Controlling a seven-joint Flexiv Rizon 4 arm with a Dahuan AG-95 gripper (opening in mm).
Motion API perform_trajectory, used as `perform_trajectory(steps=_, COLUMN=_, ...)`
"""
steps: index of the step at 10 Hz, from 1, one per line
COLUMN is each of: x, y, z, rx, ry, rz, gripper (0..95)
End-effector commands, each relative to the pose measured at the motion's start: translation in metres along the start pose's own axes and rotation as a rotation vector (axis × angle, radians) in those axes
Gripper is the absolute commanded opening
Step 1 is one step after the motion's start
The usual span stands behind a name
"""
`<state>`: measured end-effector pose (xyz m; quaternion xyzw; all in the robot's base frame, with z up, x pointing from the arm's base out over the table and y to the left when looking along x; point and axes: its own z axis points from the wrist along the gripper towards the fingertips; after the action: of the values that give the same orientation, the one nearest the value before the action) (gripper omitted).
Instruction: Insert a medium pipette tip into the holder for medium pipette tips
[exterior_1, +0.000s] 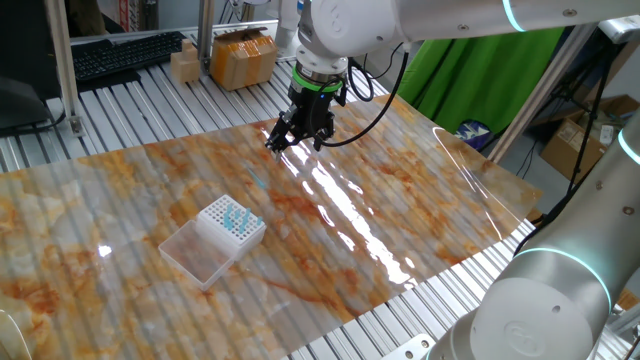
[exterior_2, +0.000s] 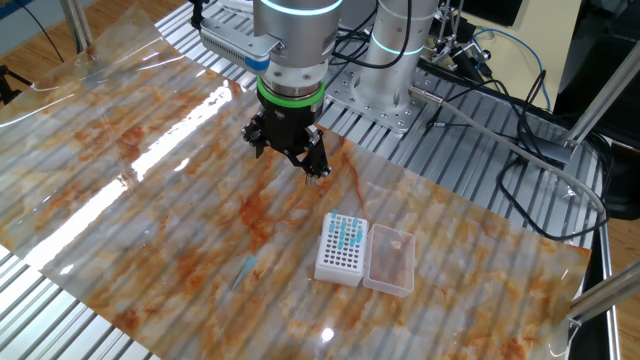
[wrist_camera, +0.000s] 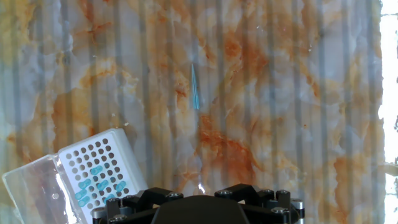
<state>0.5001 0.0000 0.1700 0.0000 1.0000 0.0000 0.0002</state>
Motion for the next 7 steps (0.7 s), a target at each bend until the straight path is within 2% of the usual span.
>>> perform_trajectory(steps=1, x=0.0001, y=0.0000, z=0.0000, rx=-0.096, ry=-0.037, rz=0.106, gripper=0.0)
perform_trajectory(steps=7, x=0.0022, y=0.0003, z=0.0010, rx=-0.096, ry=-0.037, rz=0.106, gripper=0.0)
